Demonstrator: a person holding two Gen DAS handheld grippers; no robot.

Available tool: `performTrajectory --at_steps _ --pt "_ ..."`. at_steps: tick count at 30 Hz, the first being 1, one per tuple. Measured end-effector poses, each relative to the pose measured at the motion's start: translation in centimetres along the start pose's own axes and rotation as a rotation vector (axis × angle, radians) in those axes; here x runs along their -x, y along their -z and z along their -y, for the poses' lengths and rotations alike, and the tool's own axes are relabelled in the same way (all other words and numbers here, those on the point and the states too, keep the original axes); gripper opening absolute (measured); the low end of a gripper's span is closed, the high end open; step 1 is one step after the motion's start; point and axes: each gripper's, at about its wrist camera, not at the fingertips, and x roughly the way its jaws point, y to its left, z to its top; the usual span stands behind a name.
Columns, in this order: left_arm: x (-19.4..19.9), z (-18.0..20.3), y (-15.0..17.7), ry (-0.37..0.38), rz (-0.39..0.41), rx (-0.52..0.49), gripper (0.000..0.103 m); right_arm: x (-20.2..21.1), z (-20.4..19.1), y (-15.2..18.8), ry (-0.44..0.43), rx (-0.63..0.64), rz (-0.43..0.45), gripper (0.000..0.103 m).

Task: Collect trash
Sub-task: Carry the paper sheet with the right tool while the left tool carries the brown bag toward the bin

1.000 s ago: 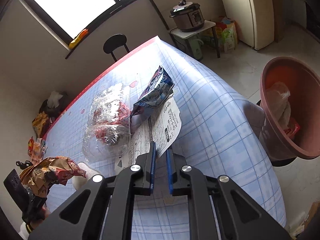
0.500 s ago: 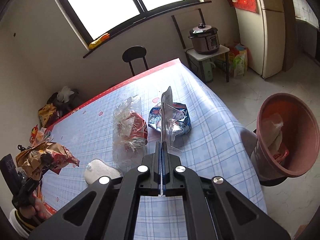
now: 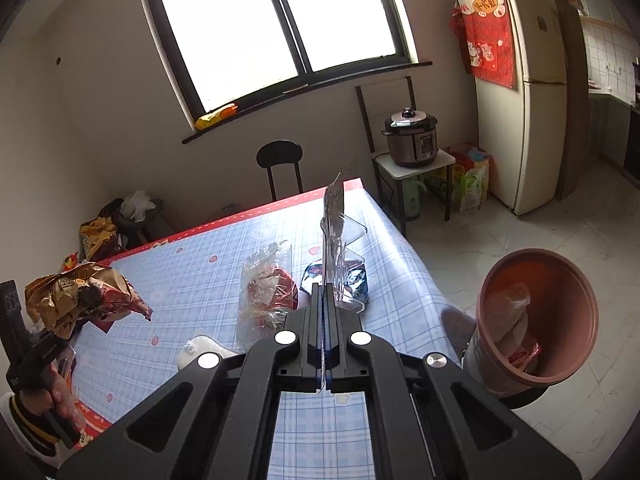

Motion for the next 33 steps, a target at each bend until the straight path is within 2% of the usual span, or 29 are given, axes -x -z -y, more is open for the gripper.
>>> performTrajectory --at_steps 6,11,19,25,33 --pt "-0.1 2.6 -2.8 0.015 0.035 -0.046 0.013 3.6 3.7 -1.3 0.053 -0.039 0.074 0.003" --pt "-0.1 3.8 -4.9 0.016 0.060 -0.042 0.013 6.1 6.8 -2.2 0.100 -0.054 0.120 0.003" --pt "0.0 5.9 -6.8 0.003 0.075 -0.070 0.014 7.6 10.9 -3.0 0.144 -0.086 0.159 0.003" --pt "-1.6 9.1 -7.6 0.028 0.072 -0.091 0.014 7.6 14.3 -3.9 0.189 -0.075 0.148 0.003" --pt "-4.6 14.6 -7.9 0.061 0.046 -0.117 0.014 5.6 20.5 -4.9 0.261 -0.065 0.070 0.003"
